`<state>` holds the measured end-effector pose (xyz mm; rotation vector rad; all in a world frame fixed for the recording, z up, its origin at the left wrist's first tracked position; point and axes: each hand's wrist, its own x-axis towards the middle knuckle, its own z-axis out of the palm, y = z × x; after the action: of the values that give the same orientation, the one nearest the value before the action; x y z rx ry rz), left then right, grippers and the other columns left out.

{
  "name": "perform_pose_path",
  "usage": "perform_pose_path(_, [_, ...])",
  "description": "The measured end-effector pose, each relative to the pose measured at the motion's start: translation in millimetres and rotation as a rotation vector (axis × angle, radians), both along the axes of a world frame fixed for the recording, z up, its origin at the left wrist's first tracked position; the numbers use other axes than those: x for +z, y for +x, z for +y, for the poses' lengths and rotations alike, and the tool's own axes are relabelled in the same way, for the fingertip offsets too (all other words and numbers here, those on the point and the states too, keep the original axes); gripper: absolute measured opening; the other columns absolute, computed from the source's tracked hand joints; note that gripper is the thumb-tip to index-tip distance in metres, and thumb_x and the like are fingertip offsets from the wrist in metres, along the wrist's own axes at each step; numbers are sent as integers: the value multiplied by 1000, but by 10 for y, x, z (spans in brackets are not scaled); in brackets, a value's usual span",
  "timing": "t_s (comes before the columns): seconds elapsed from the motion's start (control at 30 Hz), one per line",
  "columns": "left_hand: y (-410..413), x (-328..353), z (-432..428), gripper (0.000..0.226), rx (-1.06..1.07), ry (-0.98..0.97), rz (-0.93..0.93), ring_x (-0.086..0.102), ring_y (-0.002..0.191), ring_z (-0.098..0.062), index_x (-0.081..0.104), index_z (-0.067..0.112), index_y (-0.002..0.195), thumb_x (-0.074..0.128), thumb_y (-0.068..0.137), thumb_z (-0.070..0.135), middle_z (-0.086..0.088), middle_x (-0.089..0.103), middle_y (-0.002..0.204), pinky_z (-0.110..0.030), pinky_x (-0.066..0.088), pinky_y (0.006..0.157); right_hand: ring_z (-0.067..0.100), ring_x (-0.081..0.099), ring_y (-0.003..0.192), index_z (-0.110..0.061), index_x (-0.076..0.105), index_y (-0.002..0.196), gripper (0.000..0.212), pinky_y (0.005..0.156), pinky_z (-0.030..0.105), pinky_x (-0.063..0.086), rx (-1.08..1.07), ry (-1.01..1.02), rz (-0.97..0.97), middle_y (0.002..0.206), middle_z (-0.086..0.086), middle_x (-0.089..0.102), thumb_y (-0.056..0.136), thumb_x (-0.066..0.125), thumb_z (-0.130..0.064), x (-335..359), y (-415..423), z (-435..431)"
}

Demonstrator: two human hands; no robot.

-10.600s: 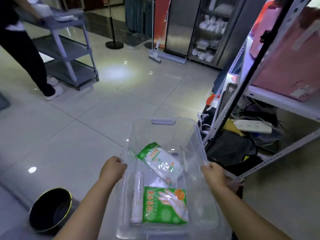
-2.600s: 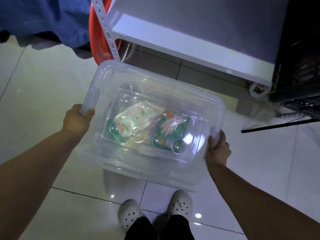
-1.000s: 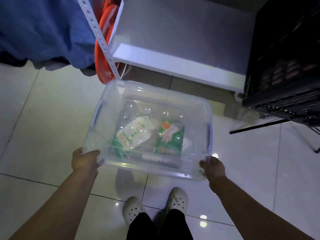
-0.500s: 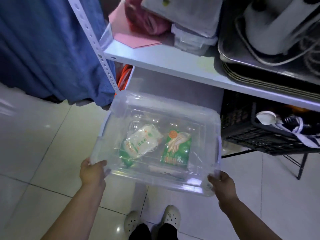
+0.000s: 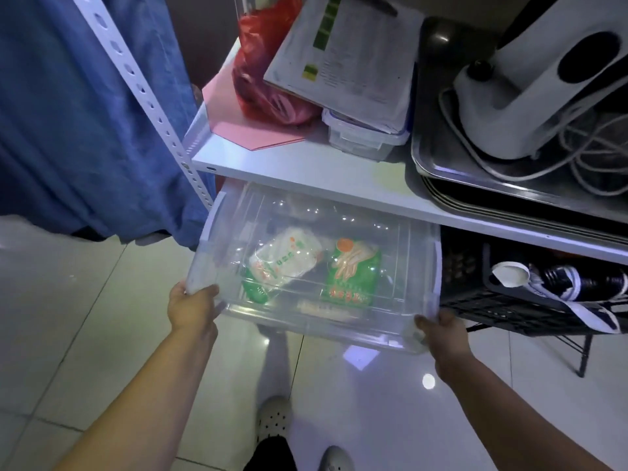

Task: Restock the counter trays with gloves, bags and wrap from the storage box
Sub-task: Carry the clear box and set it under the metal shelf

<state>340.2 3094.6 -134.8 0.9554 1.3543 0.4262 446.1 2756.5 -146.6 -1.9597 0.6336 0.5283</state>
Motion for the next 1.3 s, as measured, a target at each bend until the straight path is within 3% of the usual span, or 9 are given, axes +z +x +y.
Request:
perform_pose_path(0.27, [358, -301, 162, 37, -66, -9, -81, 55, 89, -25, 44, -2, 118, 59, 84, -4, -14, 53, 106, -29, 50, 82, 25, 47, 74, 5, 58, 97, 23, 68, 39, 41, -151, -23, -62, 81, 12, 52, 84, 64, -13, -129, 395, 259])
perform_pose_path(0.4, [613, -274, 107, 36, -116, -23, -141, 57, 87, -23, 46, 4, 114, 56, 83, -11, -12, 58, 98, -29, 49, 80, 25, 54, 93, -6, 58, 115, 38, 80, 36, 44, -409, 63, -118, 104, 9, 58, 82, 69, -21, -98, 502, 417])
perform_pose_path(0.5, [769, -274, -9, 52, -115, -113, -88, 59, 87, -26, 41, 4, 127, 56, 81, -15, -11, 56, 107, -35, 54, 69, 24, 52, 85, -11, 53, 119, 39, 66, 29, 42, -523, 172, -35, 105, 9, 52, 83, 66, -18, -110, 416, 571])
perform_pose_path(0.57, [807, -295, -87, 62, -83, -168, -52, 58, 91, -28, 30, 9, 133, 57, 81, -13, -10, 51, 110, -36, 54, 66, 23, 54, 78, -16, 47, 123, 43, 74, 33, 50, -599, 285, 3, 105, 10, 52, 84, 60, -5, -114, 319, 687])
perform_pose_path(0.73, [971, -308, -20, 53, -78, -112, -87, 60, 90, -29, 41, 1, 129, 61, 81, -9, -15, 58, 112, -28, 56, 53, 19, 51, 62, -14, 47, 109, 41, 72, 32, 50, -576, 307, -71, 75, 8, 52, 78, 50, 12, -71, 379, 842])
perform_pose_path(0.83, [1204, -286, 95, 30, -99, -88, -130, 60, 85, -26, 57, 0, 112, 63, 82, -4, -14, 62, 104, -27, 54, 62, 15, 56, 64, -5, 51, 89, 19, 60, 18, 52, -560, 371, -91, 71, 6, 52, 79, 61, 8, -16, 540, 917])
perform_pose_path(0.97, [1482, -314, 219, 20, -124, -135, -97, 65, 94, -26, 52, 13, 81, 67, 80, 0, -16, 63, 105, -38, 53, 90, 12, 61, 67, -6, 50, 87, 21, 75, 23, 53, -663, 518, -82, 72, 5, 57, 80, 63, 9, 5, 790, 1082])
perform_pose_path(1.13, [1660, -438, 312, 32, -238, -154, -29, 62, 106, -27, 49, 9, 108, 67, 81, 7, -16, 61, 120, -44, 46, 101, 11, 65, 69, -16, 43, 110, 43, 73, 24, 52, -762, 520, -97, 77, 4, 61, 80, 67, 4, -129, 1016, 1232])
perform_pose_path(1.3, [1642, -457, 276, 32, -329, -90, 12, 61, 108, -28, 49, 8, 109, 65, 82, 13, -15, 61, 122, -43, 42, 99, 10, 70, 59, -9, 48, 109, 35, 62, 19, 58, -706, 535, -120, 81, 8, 67, 82, 66, 2, -268, 976, 1261])
